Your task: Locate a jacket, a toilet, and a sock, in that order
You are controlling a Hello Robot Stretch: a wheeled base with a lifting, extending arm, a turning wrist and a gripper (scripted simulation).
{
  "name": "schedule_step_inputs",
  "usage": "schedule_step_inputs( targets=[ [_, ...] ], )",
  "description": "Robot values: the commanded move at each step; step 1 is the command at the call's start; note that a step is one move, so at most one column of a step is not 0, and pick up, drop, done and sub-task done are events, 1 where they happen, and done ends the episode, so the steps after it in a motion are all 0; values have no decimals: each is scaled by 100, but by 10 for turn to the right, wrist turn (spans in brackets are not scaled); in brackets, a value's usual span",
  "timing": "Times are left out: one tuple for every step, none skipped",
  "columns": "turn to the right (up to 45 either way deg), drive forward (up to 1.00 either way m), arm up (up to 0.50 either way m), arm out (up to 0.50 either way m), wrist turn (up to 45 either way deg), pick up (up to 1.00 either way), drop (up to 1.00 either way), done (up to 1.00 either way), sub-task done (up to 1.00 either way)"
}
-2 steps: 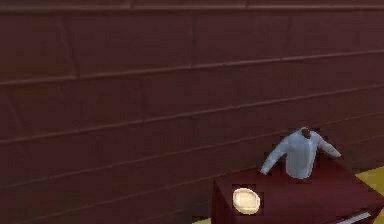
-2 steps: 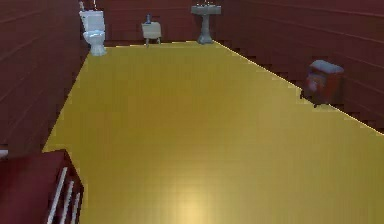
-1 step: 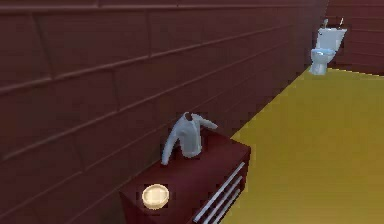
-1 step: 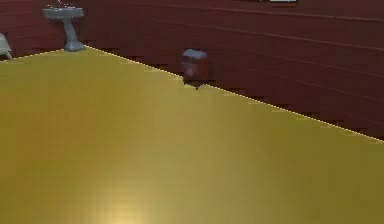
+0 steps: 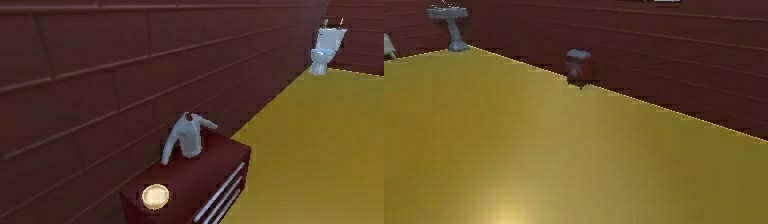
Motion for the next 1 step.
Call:
schedule_step_inputs(
  targets=[
    [450, 0, 0, 0, 0, 0, 0, 0, 0]
  ],
)
